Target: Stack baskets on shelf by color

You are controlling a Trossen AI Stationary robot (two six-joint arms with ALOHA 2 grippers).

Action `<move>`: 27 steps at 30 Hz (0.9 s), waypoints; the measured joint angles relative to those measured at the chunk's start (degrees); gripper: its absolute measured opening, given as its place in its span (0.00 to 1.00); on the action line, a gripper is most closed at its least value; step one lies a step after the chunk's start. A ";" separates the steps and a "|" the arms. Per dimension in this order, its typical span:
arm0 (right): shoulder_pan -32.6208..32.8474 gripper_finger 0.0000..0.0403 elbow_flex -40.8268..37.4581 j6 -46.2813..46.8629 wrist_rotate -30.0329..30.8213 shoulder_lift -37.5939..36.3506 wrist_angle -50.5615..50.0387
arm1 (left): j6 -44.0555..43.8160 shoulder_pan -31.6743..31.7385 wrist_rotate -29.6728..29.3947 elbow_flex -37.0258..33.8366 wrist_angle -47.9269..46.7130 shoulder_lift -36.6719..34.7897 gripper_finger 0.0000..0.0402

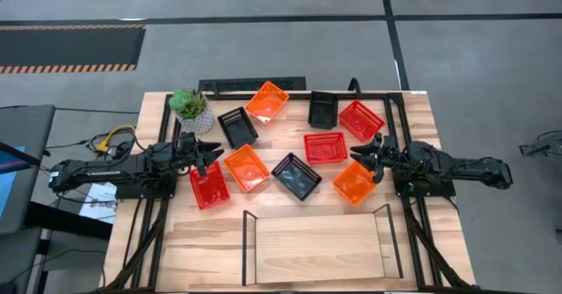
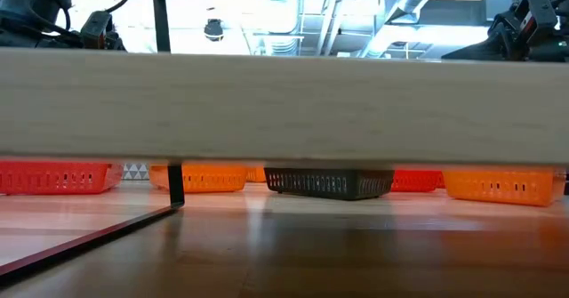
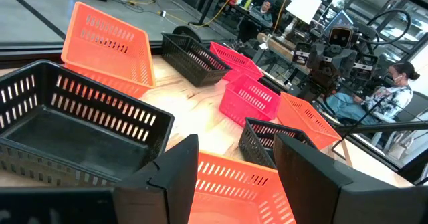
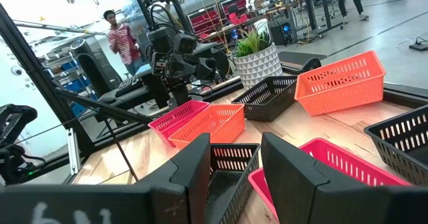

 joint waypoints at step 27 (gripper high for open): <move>-0.02 0.40 -0.02 0.00 0.00 0.00 0.00 | -24.52 -0.01 -1.55 0.00 0.12 0.00 0.46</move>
